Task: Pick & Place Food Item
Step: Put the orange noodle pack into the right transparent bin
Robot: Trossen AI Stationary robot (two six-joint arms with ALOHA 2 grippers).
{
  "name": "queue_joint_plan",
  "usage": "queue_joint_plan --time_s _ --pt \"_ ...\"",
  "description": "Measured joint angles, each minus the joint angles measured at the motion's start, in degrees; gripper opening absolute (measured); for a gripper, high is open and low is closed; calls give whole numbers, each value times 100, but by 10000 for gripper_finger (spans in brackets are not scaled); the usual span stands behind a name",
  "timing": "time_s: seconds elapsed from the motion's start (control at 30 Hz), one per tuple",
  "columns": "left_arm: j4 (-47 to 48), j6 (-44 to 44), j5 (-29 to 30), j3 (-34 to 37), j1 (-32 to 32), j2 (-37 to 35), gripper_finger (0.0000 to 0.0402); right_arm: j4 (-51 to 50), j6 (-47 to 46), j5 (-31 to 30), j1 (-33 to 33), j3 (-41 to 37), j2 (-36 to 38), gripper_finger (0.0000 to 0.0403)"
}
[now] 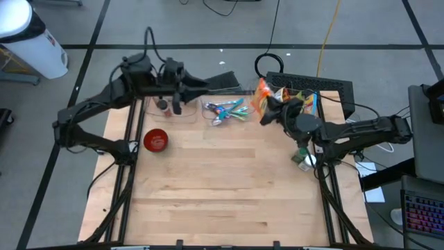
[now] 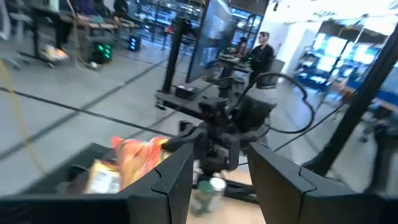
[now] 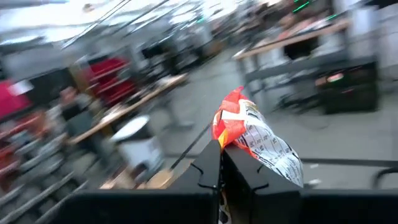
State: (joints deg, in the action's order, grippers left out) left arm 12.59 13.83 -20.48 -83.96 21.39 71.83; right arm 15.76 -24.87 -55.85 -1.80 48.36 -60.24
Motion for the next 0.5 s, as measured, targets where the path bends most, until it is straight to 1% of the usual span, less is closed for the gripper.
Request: queue_joint_plan --time_s 0.13,0.23,0.43,0.5 --pt "179 -370 3 0 198 -148 159 295 180 -879 127 2 -156 0" --pt "230 -401 7 0 286 -200 159 469 153 -1200 310 2 -345 0" --pt "283 -413 -322 2 349 -194 159 919 138 -1195 819 2 -833 0" --pt "278 -445 -351 2 352 -194 159 971 138 -1192 947 4 -961 0"
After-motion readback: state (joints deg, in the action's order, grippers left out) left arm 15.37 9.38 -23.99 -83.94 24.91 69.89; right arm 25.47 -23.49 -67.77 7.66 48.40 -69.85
